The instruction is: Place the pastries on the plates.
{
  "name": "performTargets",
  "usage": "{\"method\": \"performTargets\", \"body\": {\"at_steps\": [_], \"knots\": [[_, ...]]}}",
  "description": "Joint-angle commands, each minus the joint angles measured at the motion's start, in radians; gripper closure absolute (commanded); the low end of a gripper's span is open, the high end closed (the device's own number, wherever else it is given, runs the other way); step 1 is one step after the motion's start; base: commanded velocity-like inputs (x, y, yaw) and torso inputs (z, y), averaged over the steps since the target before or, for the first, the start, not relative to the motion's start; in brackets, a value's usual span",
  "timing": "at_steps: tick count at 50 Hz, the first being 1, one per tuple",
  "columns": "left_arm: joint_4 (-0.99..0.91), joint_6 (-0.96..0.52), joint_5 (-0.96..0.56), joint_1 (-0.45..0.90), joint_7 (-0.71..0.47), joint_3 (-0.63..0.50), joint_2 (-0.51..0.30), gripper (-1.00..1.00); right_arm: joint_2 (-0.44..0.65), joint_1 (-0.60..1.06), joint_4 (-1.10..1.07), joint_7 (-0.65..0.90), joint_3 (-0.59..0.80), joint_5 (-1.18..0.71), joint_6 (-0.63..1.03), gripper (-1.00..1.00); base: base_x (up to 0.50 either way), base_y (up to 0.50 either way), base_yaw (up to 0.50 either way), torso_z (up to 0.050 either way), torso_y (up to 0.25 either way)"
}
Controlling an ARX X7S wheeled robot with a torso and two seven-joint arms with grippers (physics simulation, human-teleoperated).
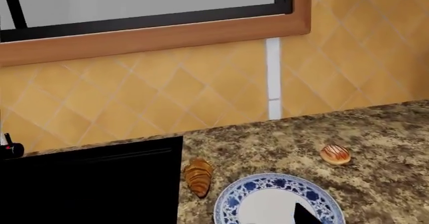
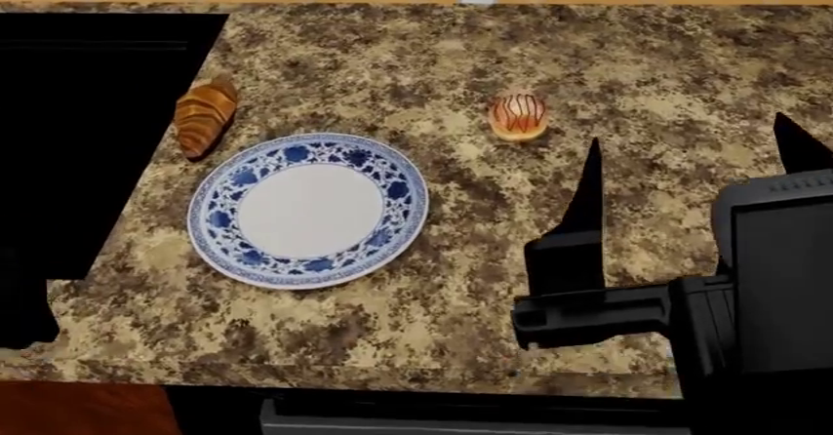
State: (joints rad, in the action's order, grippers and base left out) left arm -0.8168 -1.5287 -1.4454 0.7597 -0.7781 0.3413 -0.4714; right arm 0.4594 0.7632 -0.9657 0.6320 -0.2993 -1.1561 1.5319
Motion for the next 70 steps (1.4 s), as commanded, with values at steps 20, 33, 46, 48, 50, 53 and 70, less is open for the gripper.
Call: {"method": "performTargets", "body": {"at_steps": [20,33,46,48,50,53,70], "knots": [[0.057,0.082,-0.098,0.076,-0.09,-0.053,-0.033,-1.0,0.071,0.095,0.069,0.176,0.028,-0.236,-0.052,-1.0,0.5,0.0,0.0,0.0,0.001],[0.067,0.109,-0.092,0.073,-0.084,-0.068,-0.049,-1.0,0.086,0.083,0.08,0.184,0.048,-0.228,-0.084,-1.0,0.5,0.0,0.0,0.0,0.0],[0.066,0.132,-0.08,0.058,-0.072,-0.08,-0.06,-1.0,0.1,0.07,0.082,0.178,0.071,-0.21,-0.115,-1.0,0.5,0.0,0.0,0.0,0.002],[0.068,0.135,-0.085,0.058,-0.078,-0.08,-0.063,-1.0,0.098,0.082,0.102,0.215,0.064,-0.262,-0.11,-1.0,0.2,0.0,0.0,0.0,0.0],[0.071,0.137,-0.097,0.062,-0.088,-0.082,-0.067,-1.0,0.103,0.104,0.124,0.256,0.074,-0.312,-0.097,-1.0,0.0,0.0,0.0,0.0,0.005],[0.079,0.141,-0.119,0.072,-0.107,-0.085,-0.074,-1.0,0.121,0.152,0.191,0.377,0.12,-0.432,-0.076,-1.0,0.0,0.0,0.0,0.0,0.0],[0.072,0.167,-0.096,0.046,-0.087,-0.089,-0.087,-1.0,0.195,0.325,0.589,0.654,0.486,-0.896,-0.19,-1.0,0.0,0.0,0.0,0.0,0.0]]}}
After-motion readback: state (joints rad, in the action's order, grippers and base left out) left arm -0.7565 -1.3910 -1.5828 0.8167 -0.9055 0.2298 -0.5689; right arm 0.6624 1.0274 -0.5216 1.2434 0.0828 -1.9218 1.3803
